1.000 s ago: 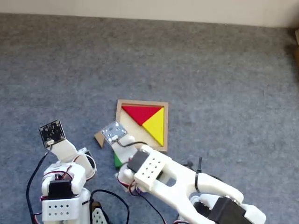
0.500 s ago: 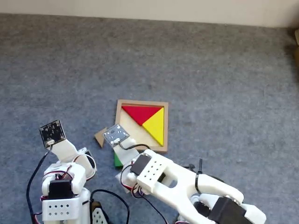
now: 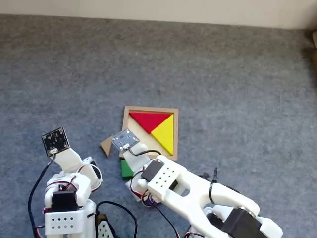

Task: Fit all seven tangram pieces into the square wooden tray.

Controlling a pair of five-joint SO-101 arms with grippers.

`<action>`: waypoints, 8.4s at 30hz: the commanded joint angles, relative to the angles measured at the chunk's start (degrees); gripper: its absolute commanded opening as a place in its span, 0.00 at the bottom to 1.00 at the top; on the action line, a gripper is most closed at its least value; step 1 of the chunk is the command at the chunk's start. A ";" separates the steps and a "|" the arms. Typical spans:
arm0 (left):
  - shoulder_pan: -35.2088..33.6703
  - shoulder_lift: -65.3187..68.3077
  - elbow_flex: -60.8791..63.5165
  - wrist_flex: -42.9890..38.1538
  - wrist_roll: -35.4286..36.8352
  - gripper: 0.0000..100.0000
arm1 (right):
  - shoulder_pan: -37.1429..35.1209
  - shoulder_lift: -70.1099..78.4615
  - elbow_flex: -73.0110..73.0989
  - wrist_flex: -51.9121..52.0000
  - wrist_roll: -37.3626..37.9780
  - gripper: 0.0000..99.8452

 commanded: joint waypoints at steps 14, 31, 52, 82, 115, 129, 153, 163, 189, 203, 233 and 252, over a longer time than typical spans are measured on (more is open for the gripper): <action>1.19 0.40 1.27 0.26 -0.35 0.04 | 5.05 5.85 -6.20 3.21 0.79 0.18; 1.19 0.40 1.27 0.26 -0.35 0.04 | 7.16 7.87 -13.76 8.31 6.42 0.18; 1.19 0.40 1.27 0.26 -0.35 0.04 | 10.59 7.08 -14.02 10.33 6.33 0.18; 1.19 0.40 1.27 0.26 -0.35 0.04 | 12.53 -12.26 -10.68 9.80 6.33 0.07; 1.19 0.40 1.27 0.26 -0.35 0.04 | 15.34 9.19 -19.03 -10.95 -8.88 0.07; 1.19 0.40 1.27 0.26 -0.35 0.04 | 15.34 23.52 -32.92 -10.95 -9.05 0.09; 1.19 0.40 1.27 0.26 -0.35 0.04 | 15.60 12.35 -28.70 -5.05 -8.53 0.03; 1.19 0.40 1.27 0.26 -0.35 0.04 | 15.60 12.35 -20.70 -12.26 -8.53 0.01; 1.19 0.40 1.27 0.26 -0.35 0.04 | 15.69 13.14 -17.10 -17.80 -8.53 0.01; 1.19 0.40 1.27 0.26 -0.35 0.04 | 16.04 22.02 -22.55 -17.80 -8.62 0.01; 1.19 0.40 1.27 0.26 -0.35 0.04 | 20.00 23.08 -29.05 -28.79 -8.62 0.01; 1.19 0.40 1.27 0.26 -0.35 0.04 | 20.00 20.88 -22.46 -20.97 -8.62 0.01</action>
